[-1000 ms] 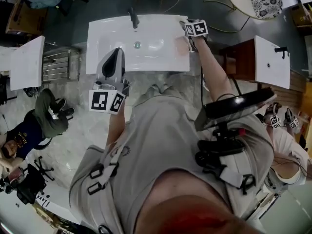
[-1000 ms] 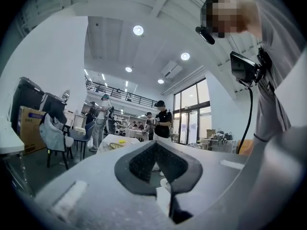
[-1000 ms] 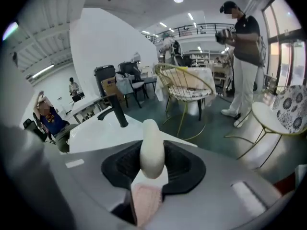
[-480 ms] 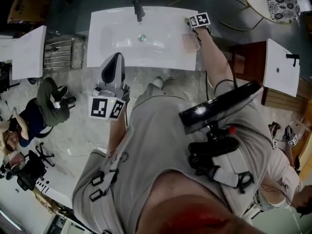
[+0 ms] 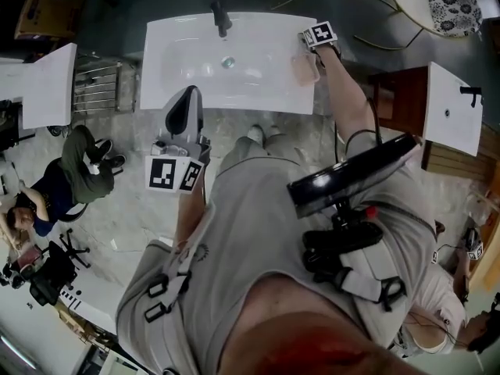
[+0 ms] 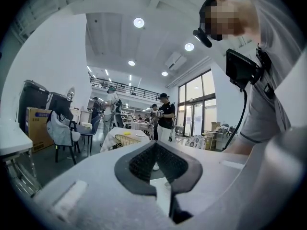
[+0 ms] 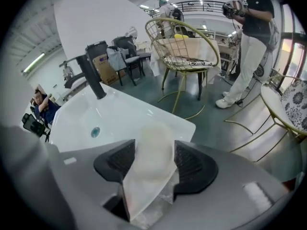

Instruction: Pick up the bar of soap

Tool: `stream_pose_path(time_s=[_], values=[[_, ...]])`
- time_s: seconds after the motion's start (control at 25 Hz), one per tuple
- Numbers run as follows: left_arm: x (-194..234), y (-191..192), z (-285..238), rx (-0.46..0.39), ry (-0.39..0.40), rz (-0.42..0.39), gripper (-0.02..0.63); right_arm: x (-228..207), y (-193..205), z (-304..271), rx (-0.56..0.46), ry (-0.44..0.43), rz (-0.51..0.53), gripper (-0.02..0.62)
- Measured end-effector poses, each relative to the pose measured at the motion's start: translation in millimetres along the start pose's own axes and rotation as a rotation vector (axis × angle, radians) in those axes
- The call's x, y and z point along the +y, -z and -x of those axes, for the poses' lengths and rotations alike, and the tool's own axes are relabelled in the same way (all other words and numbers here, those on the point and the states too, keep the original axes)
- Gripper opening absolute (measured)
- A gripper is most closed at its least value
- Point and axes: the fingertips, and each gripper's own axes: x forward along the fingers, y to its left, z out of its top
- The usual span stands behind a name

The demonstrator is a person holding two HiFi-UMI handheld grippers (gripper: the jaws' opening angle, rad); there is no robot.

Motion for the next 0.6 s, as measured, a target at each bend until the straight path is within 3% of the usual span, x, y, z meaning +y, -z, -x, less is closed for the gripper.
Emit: stream_pose_path(time_s=[0.16,0.24,0.32,0.44,0.6], values=[[-14,-4,-5,-0.008,0.032,-0.01,-0.005,-10,-23,41,-0.094,0.062,0.002,0.24],[-22,-9,-8,-0.019,0.047,-0.03,-0.005,-1,-44,86,-0.157,0.092,0.065,0.113],[-29,-16,-17,-0.042,0.067,-0.059,-0.006,15,-75,144,-0.277,0.101,0.12,0.046],[-43,-29,-29,-0.076,0.093,-0.092,-0.006,54,-109,244,-0.499,0.115,0.17,0.026],[-63,-46,-46,-0.14,0.133,-0.128,-0.006,103,-124,385,-0.78,0.164,0.199,0.003]])
